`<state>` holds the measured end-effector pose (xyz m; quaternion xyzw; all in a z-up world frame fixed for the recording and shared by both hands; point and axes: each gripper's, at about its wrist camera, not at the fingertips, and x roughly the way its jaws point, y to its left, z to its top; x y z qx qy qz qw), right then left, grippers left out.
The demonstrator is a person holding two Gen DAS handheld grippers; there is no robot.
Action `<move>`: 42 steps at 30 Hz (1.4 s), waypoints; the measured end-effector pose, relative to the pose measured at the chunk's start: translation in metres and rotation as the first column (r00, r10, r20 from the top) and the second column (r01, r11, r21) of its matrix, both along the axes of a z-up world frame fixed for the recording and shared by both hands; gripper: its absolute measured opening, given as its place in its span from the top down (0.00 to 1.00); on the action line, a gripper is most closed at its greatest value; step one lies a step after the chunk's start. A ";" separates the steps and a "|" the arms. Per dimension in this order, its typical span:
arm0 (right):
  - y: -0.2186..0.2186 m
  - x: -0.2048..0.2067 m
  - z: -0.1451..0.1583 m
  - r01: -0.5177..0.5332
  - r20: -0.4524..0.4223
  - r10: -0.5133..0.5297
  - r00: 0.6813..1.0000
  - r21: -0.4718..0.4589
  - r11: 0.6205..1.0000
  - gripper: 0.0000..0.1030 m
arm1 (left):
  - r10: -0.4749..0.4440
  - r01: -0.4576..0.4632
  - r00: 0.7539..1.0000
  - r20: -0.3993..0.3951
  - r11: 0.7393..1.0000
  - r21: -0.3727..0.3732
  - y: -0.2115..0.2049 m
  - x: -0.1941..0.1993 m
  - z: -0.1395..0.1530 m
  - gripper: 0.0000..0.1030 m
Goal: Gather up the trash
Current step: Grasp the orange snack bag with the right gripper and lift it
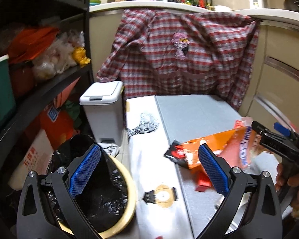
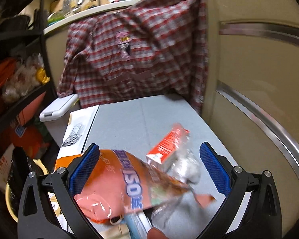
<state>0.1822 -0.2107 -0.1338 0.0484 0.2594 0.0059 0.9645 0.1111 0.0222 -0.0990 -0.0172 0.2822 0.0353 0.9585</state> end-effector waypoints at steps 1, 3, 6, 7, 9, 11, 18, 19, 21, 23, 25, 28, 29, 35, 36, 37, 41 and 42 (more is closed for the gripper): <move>0.004 0.007 -0.001 -0.018 -0.002 0.018 1.000 -0.021 1.000 0.05 | 0.009 -0.009 1.000 -0.008 1.000 0.002 0.004 0.001 -0.002 0.07; 0.010 0.018 -0.007 -0.064 -0.025 0.063 0.998 -0.049 0.997 0.05 | 0.024 -0.024 0.999 -0.025 1.000 -0.006 0.012 0.006 -0.007 0.07; 0.008 0.027 -0.020 -0.128 -0.093 0.126 0.988 -0.012 0.992 0.05 | 0.043 -0.044 0.998 -0.040 0.999 -0.012 0.021 0.010 -0.012 0.07; 0.008 0.027 -0.024 -0.134 -0.102 0.133 0.986 0.001 0.991 0.15 | 0.048 -0.048 0.998 -0.042 0.999 -0.011 0.022 0.011 -0.013 0.07; 0.010 0.024 -0.028 -0.138 -0.106 0.137 0.985 -0.005 0.990 0.54 | 0.052 -0.053 0.998 -0.044 0.998 -0.017 0.024 0.013 -0.015 0.07; 0.012 0.024 -0.033 -0.153 -0.143 0.150 0.978 -0.004 0.988 0.93 | 0.048 -0.050 0.998 -0.050 0.998 -0.026 0.024 0.014 -0.016 0.07; -0.003 -0.001 -0.020 -0.131 -0.083 0.136 0.987 0.067 0.989 0.99 | 0.016 -0.017 0.999 -0.040 1.000 -0.012 0.011 0.014 -0.019 0.07; -0.006 -0.005 -0.014 -0.116 -0.068 0.121 0.990 0.072 0.991 1.00 | 0.010 -0.010 0.999 -0.036 1.000 -0.015 0.010 0.013 -0.019 0.07; -0.017 -0.016 0.004 -0.063 -0.029 0.065 0.997 0.078 0.995 1.00 | -0.009 0.009 1.000 -0.024 1.000 -0.018 0.004 0.011 -0.020 0.07; -0.027 -0.028 0.019 -0.021 0.004 0.020 1.000 0.073 0.997 1.00 | -0.047 0.046 0.999 -0.025 0.999 -0.022 -0.006 0.011 -0.022 0.07; -0.038 -0.046 0.033 0.033 0.044 -0.035 0.998 0.048 0.998 1.00 | -0.094 0.093 0.995 -0.019 0.995 -0.024 -0.017 0.010 -0.025 0.07; -0.054 -0.064 0.044 0.091 0.084 -0.093 0.992 0.035 0.995 1.00 | -0.175 0.175 0.984 0.019 0.985 0.010 -0.044 0.003 -0.029 0.07; -0.058 -0.067 0.045 0.103 0.092 -0.105 0.990 0.028 0.994 1.00 | -0.213 0.212 0.977 0.032 0.977 0.029 -0.056 -0.001 -0.031 0.07; -0.077 -0.086 0.047 0.147 0.105 -0.150 0.983 0.033 0.989 1.00 | -0.353 0.350 0.935 0.036 0.934 0.070 -0.107 -0.013 -0.053 0.20; -0.079 -0.087 0.045 0.150 0.100 -0.153 0.983 0.038 0.988 1.00 | -0.376 0.374 0.926 0.016 0.924 0.074 -0.116 -0.012 -0.060 0.26; -0.079 -0.087 0.044 0.152 0.097 -0.156 0.983 0.041 0.988 1.00 | -0.390 0.390 0.921 -0.005 0.918 0.074 -0.121 -0.011 -0.066 0.28; -0.080 -0.088 0.046 0.138 0.106 -0.143 0.984 0.055 0.989 1.00 | -0.421 0.426 0.903 -0.083 0.904 0.046 -0.136 -0.004 -0.093 0.41; -0.077 -0.088 0.045 0.136 0.107 -0.141 0.984 0.050 0.989 1.00 | -0.427 0.432 0.898 -0.104 0.901 0.033 -0.139 -0.002 -0.100 0.43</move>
